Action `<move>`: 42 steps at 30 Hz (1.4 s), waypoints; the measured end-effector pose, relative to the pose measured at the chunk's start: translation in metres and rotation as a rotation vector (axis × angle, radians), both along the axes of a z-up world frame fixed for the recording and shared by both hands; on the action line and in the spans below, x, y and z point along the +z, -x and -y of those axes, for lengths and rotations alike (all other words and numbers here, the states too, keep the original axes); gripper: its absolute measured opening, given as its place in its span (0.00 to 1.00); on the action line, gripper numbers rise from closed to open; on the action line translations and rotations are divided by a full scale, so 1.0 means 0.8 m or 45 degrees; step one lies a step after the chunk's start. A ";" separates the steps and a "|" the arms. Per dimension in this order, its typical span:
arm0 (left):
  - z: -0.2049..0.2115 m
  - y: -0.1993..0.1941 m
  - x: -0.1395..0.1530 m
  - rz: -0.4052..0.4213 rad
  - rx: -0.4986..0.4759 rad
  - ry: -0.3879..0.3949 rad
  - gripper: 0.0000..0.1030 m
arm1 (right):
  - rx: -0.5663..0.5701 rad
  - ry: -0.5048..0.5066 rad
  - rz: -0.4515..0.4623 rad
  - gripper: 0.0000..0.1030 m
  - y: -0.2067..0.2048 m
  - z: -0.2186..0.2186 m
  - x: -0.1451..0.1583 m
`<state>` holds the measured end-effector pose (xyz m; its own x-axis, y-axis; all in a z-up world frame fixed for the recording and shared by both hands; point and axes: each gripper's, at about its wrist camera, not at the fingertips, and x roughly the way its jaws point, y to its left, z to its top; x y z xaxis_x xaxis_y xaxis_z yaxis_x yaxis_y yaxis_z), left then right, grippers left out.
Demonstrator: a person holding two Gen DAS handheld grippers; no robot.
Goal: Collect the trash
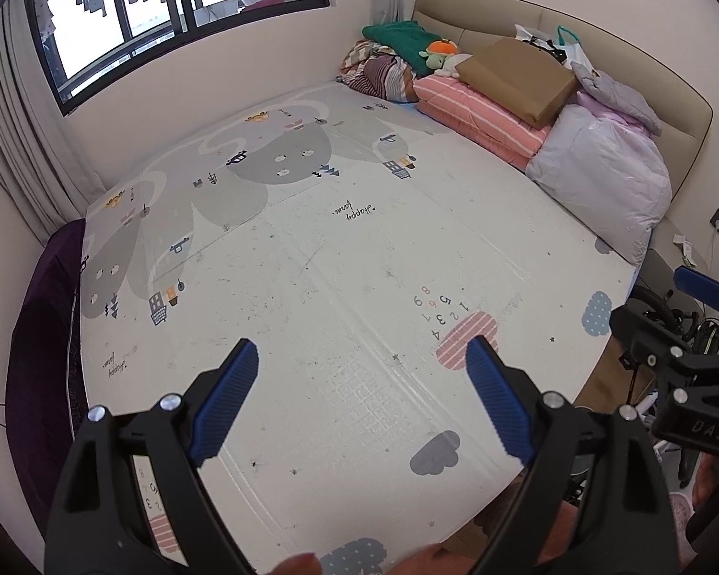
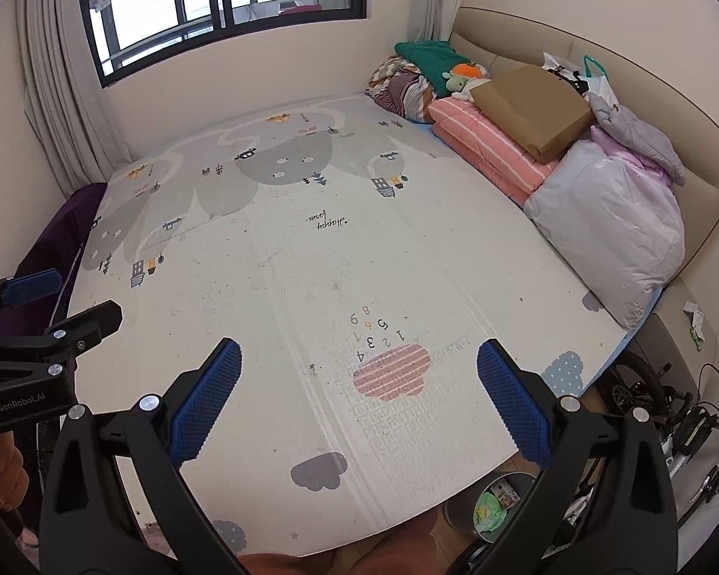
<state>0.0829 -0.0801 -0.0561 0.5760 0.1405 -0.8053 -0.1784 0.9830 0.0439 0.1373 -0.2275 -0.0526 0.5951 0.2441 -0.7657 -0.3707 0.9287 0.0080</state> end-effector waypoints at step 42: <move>-0.003 -0.031 0.020 0.011 0.070 -0.038 0.86 | 0.095 -0.016 0.037 0.93 -0.037 -0.001 0.017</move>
<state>0.1073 -0.0775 -0.0402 0.5737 0.1960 -0.7953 -0.2330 0.9699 0.0709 0.1667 -0.2264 -0.0392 0.5966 0.2979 -0.7452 -0.4389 0.8985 0.0077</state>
